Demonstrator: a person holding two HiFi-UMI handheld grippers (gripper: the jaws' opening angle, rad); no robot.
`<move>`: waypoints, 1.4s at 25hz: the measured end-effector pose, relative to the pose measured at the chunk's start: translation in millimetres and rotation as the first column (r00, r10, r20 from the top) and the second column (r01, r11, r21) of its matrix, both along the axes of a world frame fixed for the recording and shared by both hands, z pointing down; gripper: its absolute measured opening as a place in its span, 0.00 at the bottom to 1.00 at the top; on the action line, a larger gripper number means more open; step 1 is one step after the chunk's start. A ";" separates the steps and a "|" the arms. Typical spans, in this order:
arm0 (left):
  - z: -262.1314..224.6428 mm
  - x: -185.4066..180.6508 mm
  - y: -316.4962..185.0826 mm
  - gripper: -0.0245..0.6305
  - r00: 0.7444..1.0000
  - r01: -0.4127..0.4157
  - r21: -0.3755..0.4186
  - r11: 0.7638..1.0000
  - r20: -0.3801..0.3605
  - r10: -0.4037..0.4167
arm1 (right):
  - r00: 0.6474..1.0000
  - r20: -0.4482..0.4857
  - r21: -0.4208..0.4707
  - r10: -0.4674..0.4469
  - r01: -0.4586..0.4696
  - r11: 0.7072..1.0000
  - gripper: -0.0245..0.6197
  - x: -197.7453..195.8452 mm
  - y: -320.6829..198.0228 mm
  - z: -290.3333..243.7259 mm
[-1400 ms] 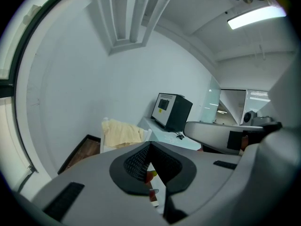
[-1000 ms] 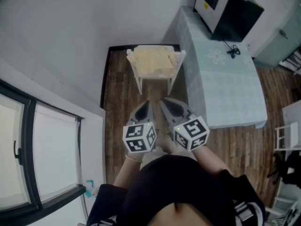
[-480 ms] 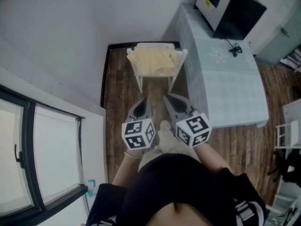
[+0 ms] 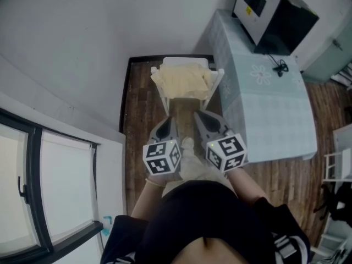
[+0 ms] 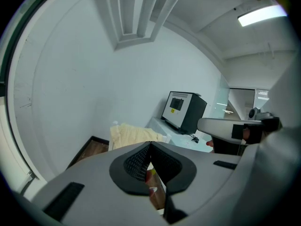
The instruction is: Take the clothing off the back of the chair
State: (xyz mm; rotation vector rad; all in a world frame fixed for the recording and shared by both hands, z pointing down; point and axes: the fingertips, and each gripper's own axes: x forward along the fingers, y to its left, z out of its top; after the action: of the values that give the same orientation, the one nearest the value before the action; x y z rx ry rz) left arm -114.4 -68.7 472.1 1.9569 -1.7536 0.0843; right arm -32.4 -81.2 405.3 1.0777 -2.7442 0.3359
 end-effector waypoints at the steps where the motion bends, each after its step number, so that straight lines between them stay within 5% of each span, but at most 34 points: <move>1: 0.8 -3.5 -6.1 0.03 1.000 0.005 -0.001 1.000 0.002 -0.005 | 1.000 0.002 0.002 0.006 -0.006 1.000 0.05 -1.3 -6.9 -0.3; 35: 52.8 -41.2 -188.0 0.04 0.998 -0.032 -0.082 0.996 0.043 0.035 | 0.981 -0.088 -0.071 0.175 -0.181 0.981 0.06 7.1 -195.1 69.8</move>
State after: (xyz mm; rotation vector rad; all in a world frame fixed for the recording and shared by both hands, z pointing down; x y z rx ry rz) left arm -155.6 -256.8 525.0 1.9399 -1.7181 0.2092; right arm -25.3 -276.3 475.1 1.2895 -2.5467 0.4112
